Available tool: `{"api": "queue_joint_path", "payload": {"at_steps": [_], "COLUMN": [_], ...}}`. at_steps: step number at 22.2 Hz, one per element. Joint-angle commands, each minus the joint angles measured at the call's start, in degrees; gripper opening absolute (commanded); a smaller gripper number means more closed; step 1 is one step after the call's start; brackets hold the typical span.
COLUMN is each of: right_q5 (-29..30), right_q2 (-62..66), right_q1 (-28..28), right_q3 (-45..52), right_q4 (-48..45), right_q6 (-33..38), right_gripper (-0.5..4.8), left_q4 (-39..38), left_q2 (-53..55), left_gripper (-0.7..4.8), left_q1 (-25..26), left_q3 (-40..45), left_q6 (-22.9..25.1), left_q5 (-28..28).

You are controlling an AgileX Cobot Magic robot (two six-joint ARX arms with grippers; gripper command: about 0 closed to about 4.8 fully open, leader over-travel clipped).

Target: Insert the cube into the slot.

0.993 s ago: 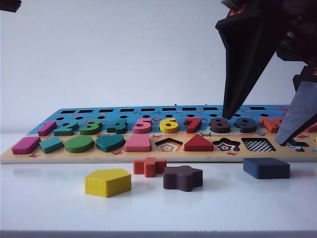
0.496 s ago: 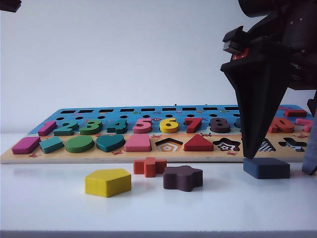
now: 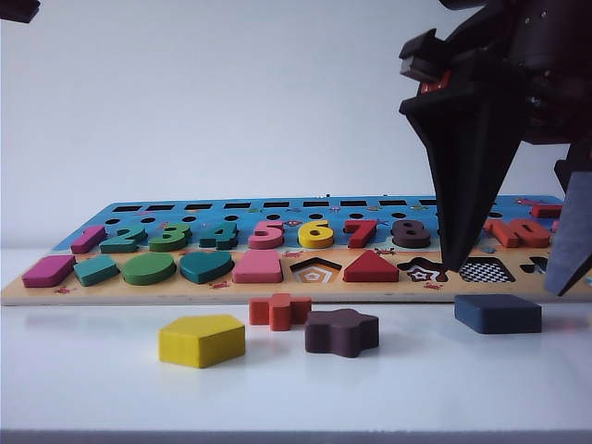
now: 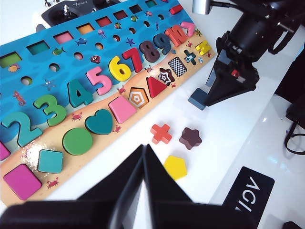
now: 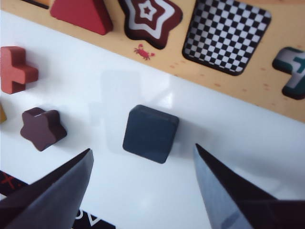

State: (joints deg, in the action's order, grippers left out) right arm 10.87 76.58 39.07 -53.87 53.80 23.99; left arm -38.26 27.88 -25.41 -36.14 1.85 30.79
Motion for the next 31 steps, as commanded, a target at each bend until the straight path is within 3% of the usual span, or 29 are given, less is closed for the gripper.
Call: {"api": "queue_joint_path", "payload": {"at_steps": [1,8,20,27,31], "right_q5": [-1.33,-3.89,-3.34,-3.45,-3.41], "right_q2": [-0.09,-0.09,5.66,6.38,6.45], "right_q1": [0.09,0.46,2.56,3.23,3.58], "right_q3": [-2.19,-5.42,-7.37,-8.22,-8.26], "right_q4": [2.54,7.63,5.81,5.05,4.87], "right_q6": [-1.40,-2.62,2.82,6.69,11.10], "right_gripper": [3.81,3.77,3.67,3.00,3.01], "left_q4": [0.70,0.70,0.70,0.70,0.70], "left_q2": [0.09,0.09,0.09,0.09,0.09], "left_gripper": [0.07,0.07,0.07,0.07,0.07], "left_q1": [-0.02,-0.02,-0.02,-0.02,-0.02], "left_q3": [-0.28,-0.28,-0.28,-0.28,-0.28], "left_q6": [0.09,0.09,0.09,0.09,0.09], "left_q5": [0.28,0.28,0.28,0.28,0.28]}}
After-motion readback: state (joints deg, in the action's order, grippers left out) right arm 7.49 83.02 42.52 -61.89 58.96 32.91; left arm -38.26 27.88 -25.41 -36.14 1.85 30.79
